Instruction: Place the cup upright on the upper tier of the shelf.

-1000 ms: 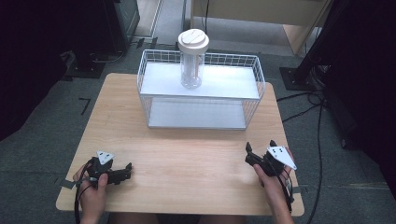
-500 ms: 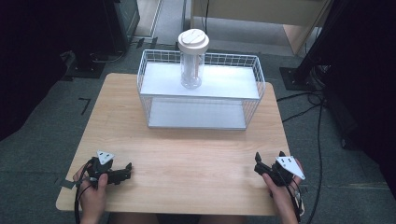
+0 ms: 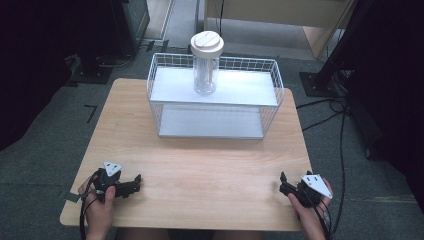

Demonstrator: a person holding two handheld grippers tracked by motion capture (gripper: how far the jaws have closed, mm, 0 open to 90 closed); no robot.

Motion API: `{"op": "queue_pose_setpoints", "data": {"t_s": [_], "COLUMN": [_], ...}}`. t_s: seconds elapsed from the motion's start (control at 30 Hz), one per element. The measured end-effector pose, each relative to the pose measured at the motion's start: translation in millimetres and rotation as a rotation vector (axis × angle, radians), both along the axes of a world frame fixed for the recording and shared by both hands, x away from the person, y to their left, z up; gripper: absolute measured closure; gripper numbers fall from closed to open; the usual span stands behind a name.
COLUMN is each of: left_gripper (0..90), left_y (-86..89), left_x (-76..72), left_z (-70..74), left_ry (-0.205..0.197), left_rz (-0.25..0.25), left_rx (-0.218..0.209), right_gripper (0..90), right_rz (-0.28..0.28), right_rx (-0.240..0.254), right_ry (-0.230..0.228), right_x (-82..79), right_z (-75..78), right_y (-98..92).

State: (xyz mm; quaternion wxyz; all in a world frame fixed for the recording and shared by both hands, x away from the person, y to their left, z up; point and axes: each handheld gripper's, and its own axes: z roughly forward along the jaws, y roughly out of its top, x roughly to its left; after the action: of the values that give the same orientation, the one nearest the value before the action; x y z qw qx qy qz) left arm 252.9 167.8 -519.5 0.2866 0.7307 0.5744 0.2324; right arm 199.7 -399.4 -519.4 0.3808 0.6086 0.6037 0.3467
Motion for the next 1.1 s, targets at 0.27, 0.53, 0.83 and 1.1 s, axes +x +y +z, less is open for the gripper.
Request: {"op": "queue_pose_setpoints", "data": {"t_s": [0.27,0.53,0.83,1.1], "left_gripper": [0.0,0.0,0.0,0.0], "left_y": [0.0,0.0,-0.1,-0.1], "left_x": [0.0,0.0,0.0,0.0], "left_z": [-0.1,-0.1,-0.1,-0.1], "left_ry": [0.0,-0.001,-0.001,-0.001], "left_rz": [0.0,0.0,0.001,0.001], "left_rx": [0.0,0.0,-0.001,-0.001], "right_gripper": [9.1,9.8,10.0,10.0], "right_rz": [0.046,0.076,0.101,0.1], "right_rx": [-0.073,-0.08,0.03,0.054], "right_ry": [0.187,0.215,0.256,0.269], "right_x": [-0.9,-0.4,2.5,3.1], "right_z": [-4.3,-5.4,-6.0,-6.1], "right_y": [-4.5,-2.3,-10.7,-12.3]}}
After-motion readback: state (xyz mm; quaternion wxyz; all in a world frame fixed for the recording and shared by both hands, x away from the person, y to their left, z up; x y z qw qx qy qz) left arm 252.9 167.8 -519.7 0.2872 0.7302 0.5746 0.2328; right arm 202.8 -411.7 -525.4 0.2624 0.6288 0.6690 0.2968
